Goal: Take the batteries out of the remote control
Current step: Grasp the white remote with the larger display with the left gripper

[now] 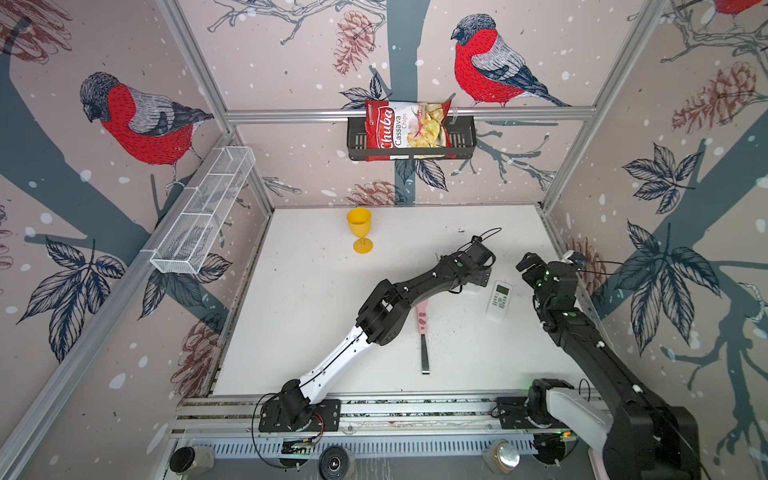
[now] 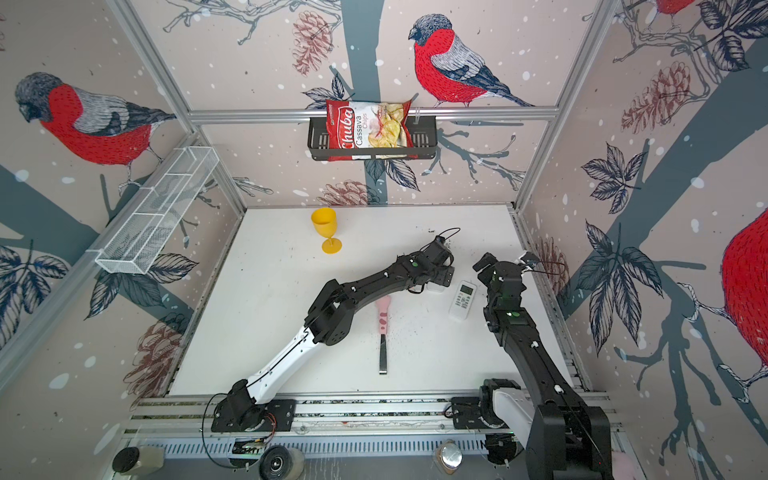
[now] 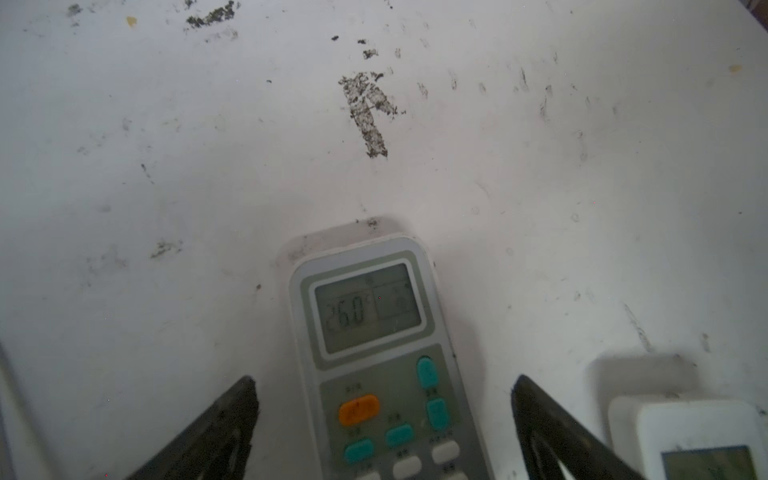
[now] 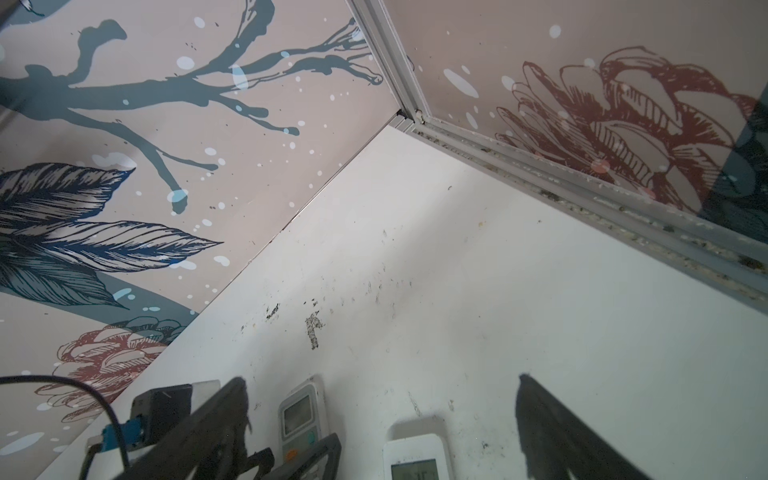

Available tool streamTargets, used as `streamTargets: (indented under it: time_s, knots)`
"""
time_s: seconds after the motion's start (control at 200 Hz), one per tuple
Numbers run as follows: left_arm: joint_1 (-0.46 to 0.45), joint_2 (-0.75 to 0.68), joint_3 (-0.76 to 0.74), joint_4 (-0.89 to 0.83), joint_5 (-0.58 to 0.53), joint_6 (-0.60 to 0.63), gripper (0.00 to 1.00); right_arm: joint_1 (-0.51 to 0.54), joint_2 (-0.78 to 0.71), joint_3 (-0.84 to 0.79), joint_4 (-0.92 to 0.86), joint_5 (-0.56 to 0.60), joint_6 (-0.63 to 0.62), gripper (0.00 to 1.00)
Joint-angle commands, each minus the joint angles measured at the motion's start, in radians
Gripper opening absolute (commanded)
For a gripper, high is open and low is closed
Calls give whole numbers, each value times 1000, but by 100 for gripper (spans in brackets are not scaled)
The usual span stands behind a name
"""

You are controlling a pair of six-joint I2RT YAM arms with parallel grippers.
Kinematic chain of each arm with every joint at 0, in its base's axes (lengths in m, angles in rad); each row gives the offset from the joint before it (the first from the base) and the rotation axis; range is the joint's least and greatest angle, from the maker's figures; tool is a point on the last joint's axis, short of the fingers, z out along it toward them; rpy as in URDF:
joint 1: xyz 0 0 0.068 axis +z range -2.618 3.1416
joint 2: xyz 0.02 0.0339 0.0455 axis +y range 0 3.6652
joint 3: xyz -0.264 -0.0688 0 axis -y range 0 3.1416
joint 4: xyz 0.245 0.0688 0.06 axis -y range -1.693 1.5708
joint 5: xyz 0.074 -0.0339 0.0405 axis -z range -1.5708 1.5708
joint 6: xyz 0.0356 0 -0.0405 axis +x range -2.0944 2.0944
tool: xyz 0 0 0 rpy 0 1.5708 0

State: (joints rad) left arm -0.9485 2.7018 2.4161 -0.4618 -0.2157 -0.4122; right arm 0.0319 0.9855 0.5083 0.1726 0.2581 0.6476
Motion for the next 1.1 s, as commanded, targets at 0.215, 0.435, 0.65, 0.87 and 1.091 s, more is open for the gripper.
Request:
streamTargets:
  time_s: [0.215,0.435,0.65,0.87,1.091]
  knots:
    - [-15,33,27,-18,-93,-11,84,2,-98,-5,-10,35,-23,100]
    - [-15,54,38,-37,-117,-12,74,2,-122,-5,-18,31,-23,100]
    - [-14,56,44,-37,-115,-10,58,2,-139,-9,-15,21,-24,100]
    - [-3,14,8,-20,-71,0,46,-3,-139,-20,17,-30,-34,100]
    - [33,-118,-88,28,19,6,42,-25,-139,-31,67,-139,-65,99]
